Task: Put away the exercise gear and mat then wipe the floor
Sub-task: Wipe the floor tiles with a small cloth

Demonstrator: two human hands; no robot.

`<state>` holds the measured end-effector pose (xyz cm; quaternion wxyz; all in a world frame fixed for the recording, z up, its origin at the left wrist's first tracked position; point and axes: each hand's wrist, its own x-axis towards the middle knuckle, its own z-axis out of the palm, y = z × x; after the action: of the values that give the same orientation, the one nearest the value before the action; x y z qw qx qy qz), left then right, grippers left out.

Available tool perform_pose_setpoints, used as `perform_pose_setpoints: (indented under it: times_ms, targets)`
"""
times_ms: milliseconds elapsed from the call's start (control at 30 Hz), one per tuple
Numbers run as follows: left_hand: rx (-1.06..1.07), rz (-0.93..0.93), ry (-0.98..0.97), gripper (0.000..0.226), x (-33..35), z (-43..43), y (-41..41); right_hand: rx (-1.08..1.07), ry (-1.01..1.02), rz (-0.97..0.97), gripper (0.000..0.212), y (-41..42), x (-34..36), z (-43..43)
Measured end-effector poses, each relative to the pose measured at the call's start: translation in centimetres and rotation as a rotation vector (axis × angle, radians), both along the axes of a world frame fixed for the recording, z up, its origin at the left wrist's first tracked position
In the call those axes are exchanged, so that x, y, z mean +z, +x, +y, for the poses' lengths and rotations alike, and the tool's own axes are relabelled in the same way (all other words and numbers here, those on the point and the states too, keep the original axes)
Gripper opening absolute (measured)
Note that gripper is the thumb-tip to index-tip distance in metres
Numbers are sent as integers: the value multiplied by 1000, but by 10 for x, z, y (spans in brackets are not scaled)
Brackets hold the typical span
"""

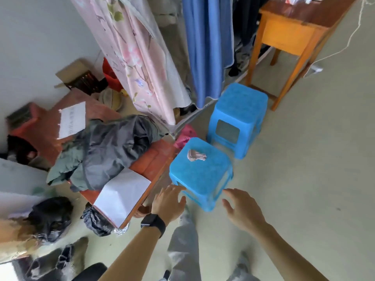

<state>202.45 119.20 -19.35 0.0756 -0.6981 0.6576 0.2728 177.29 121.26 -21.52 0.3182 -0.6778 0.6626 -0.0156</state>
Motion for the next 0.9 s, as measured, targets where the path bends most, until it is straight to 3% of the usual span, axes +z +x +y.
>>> perform_pose_setpoints:
  times_ms: [200,333,467,600,733,833,900]
  targets:
    - [-266,-72,205,53,-117,-121,20,-95,219,58,54,38,-92,-72]
    - [-447,-157,189,64,-181,-188,23,-197,272,86,62,57,-150,-111]
    - [-590,-190,88,80,-237,-233,19,-300,195,112,75,80,-205,-139]
    - [-591,-34,-61,65,-284,-257,11,-274,131,128,84,100,-264,-147]
    - [-661,26,-231,42,-306,-262,13,-234,205,103,90,105,-295,-133]
    - [-488,130,48,28,-291,-263,9,-224,288,14,85,95,-280,-141]
    - [-323,261,244,23,-270,-258,3,-413,386,-164,79,88,-257,-152]
